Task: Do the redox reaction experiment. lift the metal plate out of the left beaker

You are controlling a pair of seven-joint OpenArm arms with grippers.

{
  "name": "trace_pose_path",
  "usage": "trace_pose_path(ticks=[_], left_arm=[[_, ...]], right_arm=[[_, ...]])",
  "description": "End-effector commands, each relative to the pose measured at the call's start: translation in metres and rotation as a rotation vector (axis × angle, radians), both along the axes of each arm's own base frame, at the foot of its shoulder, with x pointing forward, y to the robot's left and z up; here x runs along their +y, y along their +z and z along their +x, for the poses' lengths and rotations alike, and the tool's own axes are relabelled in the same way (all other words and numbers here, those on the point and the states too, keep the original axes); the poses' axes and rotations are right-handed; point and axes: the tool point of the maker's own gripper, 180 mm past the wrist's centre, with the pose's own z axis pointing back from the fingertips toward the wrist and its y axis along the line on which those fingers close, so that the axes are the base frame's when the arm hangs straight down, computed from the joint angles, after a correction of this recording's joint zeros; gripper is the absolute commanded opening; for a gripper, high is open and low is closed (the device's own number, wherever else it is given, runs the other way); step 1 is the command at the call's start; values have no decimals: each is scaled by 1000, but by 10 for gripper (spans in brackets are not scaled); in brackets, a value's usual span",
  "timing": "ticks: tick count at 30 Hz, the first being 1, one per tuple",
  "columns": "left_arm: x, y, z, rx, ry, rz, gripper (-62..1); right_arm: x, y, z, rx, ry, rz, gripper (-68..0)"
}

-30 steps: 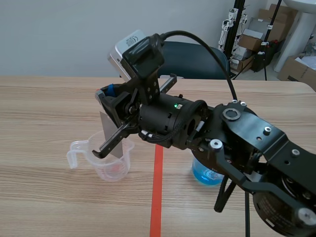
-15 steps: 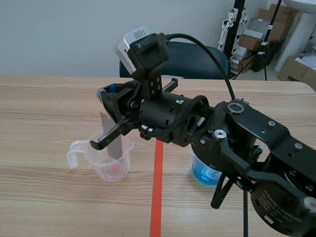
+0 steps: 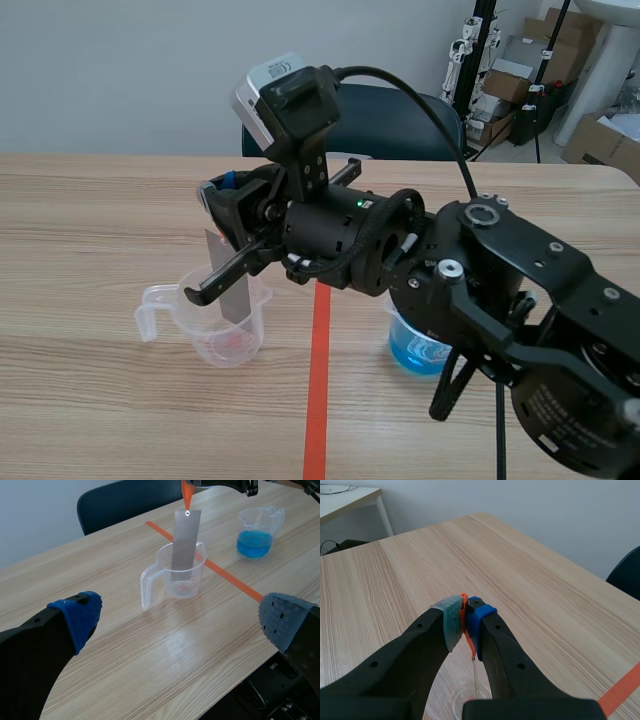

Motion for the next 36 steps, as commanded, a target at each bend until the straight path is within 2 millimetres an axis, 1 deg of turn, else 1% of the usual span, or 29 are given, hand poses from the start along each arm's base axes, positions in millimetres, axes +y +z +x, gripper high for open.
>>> trace_pose_path(ticks=[1, 11, 14, 18, 23, 27, 36], left_arm=[[-2, 7, 2, -25, 0, -19, 14], [-2, 7, 2, -25, 0, -20, 14], [-2, 7, 2, -25, 0, -20, 14], [-2, 7, 2, -24, 0, -19, 14], [-2, 7, 2, -25, 0, -20, 14], [-2, 7, 2, -25, 0, -20, 14], [-2, 7, 2, -25, 0, -20, 14]], right_arm=[[4, 27, 0, -58, 16, 44, -678], [2, 64, -14, -143, 52, 47, -678], [0, 72, -19, -158, 62, 50, -678], [-6, 81, -18, -180, 40, 57, -678], [-9, 89, -21, -180, 39, 59, -678], [-12, 95, -16, -162, 26, 61, -678], [-14, 102, -9, -160, 37, 37, -678]])
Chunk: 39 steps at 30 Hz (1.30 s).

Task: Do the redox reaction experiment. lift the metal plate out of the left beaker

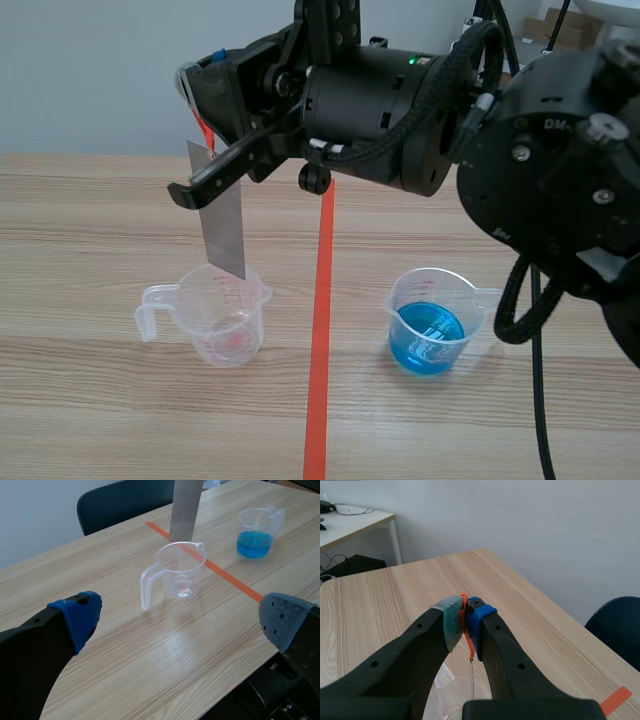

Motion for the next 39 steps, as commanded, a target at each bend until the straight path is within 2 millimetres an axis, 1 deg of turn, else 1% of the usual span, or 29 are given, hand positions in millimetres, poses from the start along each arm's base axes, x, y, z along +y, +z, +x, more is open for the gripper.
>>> trace_pose_path(ticks=[1, 8, 18, 21, 25, 30, 33, 36, 39], left_arm=[[-1, 7, 2, -24, 0, -19, 14], [-1, 7, 2, -24, 0, -19, 14], [-1, 7, 2, -24, 0, -19, 14], [-1, 7, 2, -24, 0, -19, 14], [-1, 7, 2, -24, 0, -19, 14], [-1, 7, 2, -24, 0, -20, 14], [-1, 7, 2, -24, 0, -20, 14], [-1, 7, 2, -24, 0, -20, 14], [-1, 7, 2, -24, 0, -20, 14]], right_arm=[[-1, 16, 2, -38, 5, 24, -678], [-6, 22, 0, -48, 54, 14, -678], [-25, 46, 6, -61, 101, 32, -678], [-28, 53, 6, -65, 122, 22, -678], [-22, 53, -4, -94, 200, -32, -678], [-13, 49, -11, -104, 247, -77, -678], [-11, 50, -14, -112, 269, -83, -678], [-12, 55, -13, -130, 274, -93, -678], [-16, 66, -10, -144, 273, -76, -678]])
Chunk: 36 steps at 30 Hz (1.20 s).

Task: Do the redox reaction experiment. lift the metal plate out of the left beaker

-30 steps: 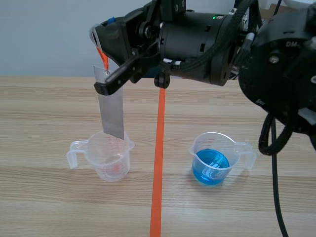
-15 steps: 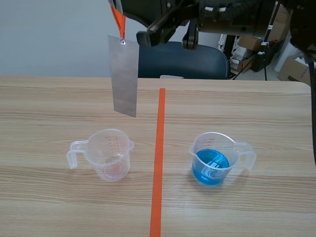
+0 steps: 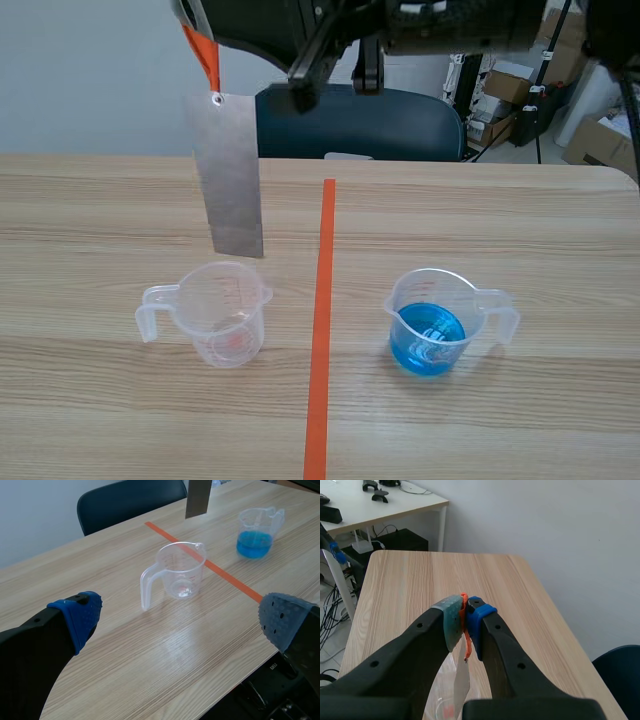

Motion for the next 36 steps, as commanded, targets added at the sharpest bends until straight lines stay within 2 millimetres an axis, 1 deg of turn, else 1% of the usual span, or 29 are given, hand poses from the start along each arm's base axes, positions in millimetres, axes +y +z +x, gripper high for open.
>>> trace_pose_path(ticks=[1, 5, 11, 18, 21, 29, 36], left_arm=[[-1, 6, 2, -22, 0, -18, 14], [-1, 6, 2, -22, 0, -18, 14], [-1, 6, 2, -22, 0, -18, 14], [-1, 6, 2, -22, 0, -18, 14], [-1, 6, 2, -22, 0, -18, 14], [-1, 6, 2, -22, 0, -18, 14], [-1, 6, 2, -22, 0, -18, 14]], right_arm=[[-3, 22, 1, -50, 0, 36, -678], [-5, 27, 4, -73, -4, 29, -678], [-5, 28, 4, -75, -4, 28, -678], [-5, 23, 6, -85, -15, -6, -678], [-2, 22, 7, -125, -18, -25, -678], [8, 28, 3, -126, 8, 10, -678], [13, 30, -2, -127, 31, 21, -678]])
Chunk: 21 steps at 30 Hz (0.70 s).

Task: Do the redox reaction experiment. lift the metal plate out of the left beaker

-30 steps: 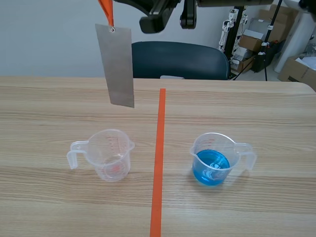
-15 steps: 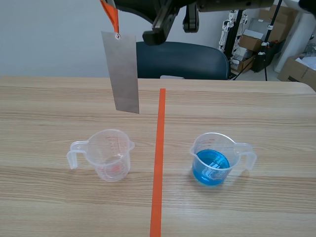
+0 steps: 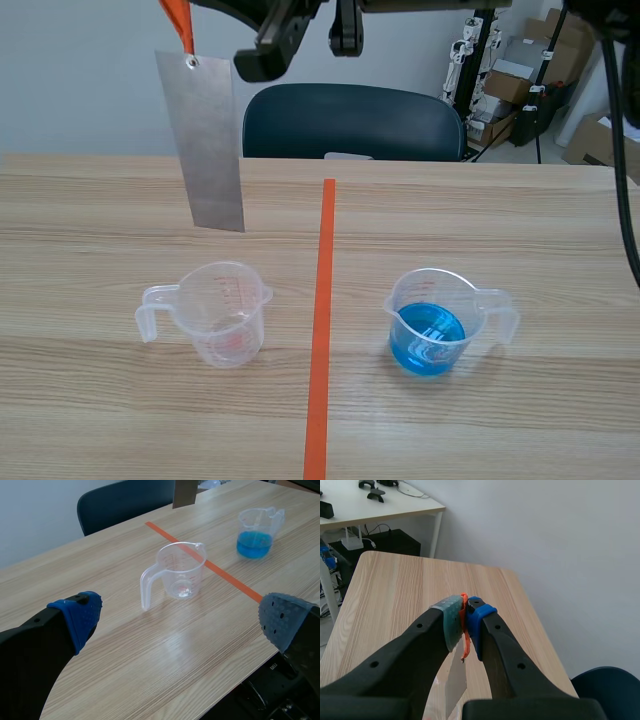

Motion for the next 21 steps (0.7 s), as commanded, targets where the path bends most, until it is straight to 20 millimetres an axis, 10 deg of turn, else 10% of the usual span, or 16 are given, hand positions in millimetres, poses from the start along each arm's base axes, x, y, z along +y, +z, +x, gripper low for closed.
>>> trace_pose_path(ticks=[1, 21], left_arm=[[-1, 6, 2, -22, 0, -18, 14], [-1, 6, 2, -22, 0, -18, 14]], right_arm=[[0, 16, -1, -30, 8, 37, -678], [6, 19, -3, -27, 22, 56, -678]])
